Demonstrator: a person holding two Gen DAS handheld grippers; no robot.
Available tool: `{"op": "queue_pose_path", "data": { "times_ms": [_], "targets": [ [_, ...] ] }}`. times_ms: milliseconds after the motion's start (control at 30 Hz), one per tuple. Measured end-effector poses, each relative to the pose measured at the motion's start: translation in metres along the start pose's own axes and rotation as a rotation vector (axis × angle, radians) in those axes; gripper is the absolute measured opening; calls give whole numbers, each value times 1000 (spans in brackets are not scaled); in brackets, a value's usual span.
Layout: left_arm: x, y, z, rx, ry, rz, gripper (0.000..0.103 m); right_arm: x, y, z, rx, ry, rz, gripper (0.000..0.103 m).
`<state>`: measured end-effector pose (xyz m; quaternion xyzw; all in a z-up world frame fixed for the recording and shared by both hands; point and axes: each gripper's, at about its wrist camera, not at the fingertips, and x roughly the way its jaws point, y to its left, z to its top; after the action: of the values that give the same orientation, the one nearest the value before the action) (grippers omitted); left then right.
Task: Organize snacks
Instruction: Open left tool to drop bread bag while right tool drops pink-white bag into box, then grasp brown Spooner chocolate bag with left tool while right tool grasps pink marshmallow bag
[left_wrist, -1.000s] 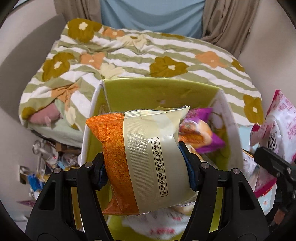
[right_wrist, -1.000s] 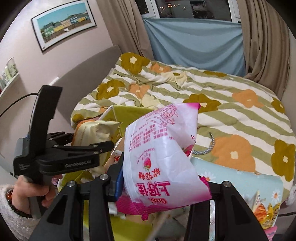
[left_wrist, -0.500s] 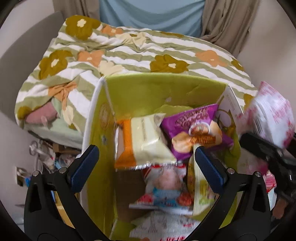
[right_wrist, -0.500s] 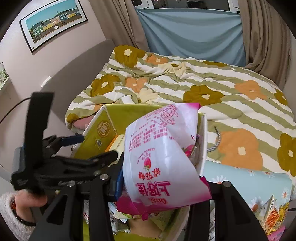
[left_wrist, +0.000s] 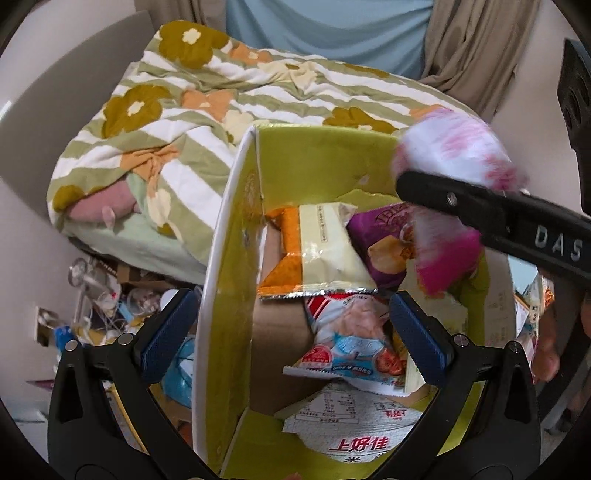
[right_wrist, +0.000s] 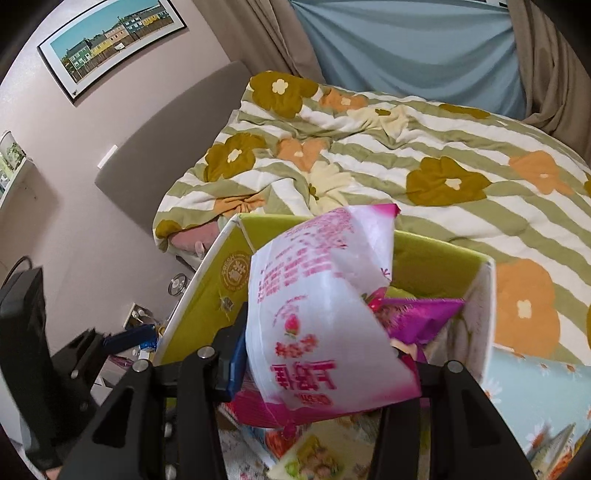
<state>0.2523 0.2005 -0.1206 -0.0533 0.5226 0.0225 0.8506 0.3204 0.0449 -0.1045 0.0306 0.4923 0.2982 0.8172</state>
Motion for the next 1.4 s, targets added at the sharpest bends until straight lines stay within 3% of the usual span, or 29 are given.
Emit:
{"op": "queue_pose_path", "data": {
  "times_ms": [67, 100, 133, 467, 867, 1133, 1400],
  "targets": [
    [3, 2, -4, -9, 9, -3, 103, 4, 1, 0, -2, -15, -1, 68],
    [4, 2, -6, -15, 15, -6, 103, 4, 1, -1, 3, -22, 1, 95],
    [5, 3, -7, -17, 14, 1, 103, 3, 1, -2, 9, -29, 2, 103],
    [-8, 0, -9, -14, -6, 23, 103, -17, -1, -19, -7, -62, -29, 103],
    [-70, -29, -16, 59, -107, -8, 103, -98, 13, -34, -19, -156, -94, 103],
    [-100, -95, -39, 140, -140, -82, 103, -162, -7, -74, 13, -199, -156, 103],
    [-113, -179, -74, 200, -150, -116, 103, -233, -57, -127, 30, -237, -254, 103]
  ]
}}
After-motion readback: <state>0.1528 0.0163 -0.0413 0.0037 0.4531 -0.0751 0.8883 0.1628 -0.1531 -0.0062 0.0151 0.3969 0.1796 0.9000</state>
